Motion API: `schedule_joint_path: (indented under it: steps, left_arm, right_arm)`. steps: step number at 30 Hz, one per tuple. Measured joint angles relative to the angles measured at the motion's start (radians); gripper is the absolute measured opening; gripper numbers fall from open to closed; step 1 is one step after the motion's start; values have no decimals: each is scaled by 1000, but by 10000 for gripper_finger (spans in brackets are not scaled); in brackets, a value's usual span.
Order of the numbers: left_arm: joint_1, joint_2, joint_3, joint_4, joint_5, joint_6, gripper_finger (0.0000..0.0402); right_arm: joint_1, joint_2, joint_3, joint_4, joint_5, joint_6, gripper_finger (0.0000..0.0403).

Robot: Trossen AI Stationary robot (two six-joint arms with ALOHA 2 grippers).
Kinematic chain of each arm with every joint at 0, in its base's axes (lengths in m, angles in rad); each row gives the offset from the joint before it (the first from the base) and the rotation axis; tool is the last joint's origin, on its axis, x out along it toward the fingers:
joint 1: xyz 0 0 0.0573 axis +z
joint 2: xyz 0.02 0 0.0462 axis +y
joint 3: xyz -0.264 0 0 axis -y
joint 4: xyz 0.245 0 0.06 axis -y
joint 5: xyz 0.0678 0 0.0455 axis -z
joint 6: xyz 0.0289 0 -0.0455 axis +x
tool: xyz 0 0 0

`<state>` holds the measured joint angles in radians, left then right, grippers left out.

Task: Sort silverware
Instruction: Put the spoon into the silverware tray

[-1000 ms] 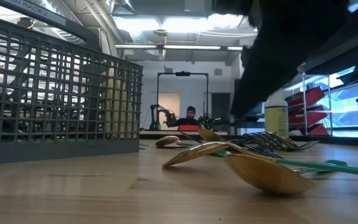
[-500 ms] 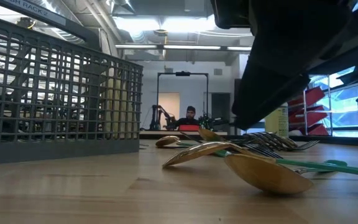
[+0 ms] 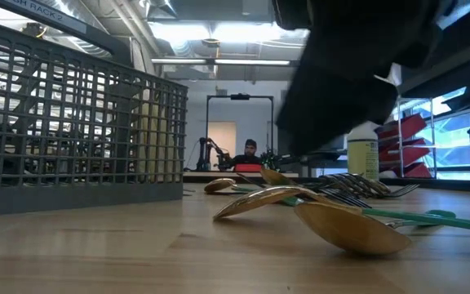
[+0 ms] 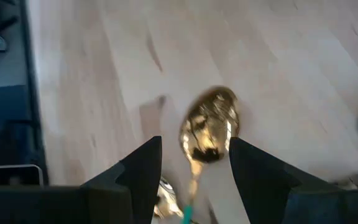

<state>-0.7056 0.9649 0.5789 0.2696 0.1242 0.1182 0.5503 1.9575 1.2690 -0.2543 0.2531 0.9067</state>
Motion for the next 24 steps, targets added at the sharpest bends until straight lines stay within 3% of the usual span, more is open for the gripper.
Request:
schedule_joint_path:
  steps: [16, 24]
  left_arm:
    - [0, -1, 0, 4, -4, -44, 140]
    - [0, -1, 0, 4, -12, -47, 140]
  right_arm:
    - [-1, 0, 0, 21, -29, -80, 170]
    - [0, 0, 0, 19, -11, -24, 169]
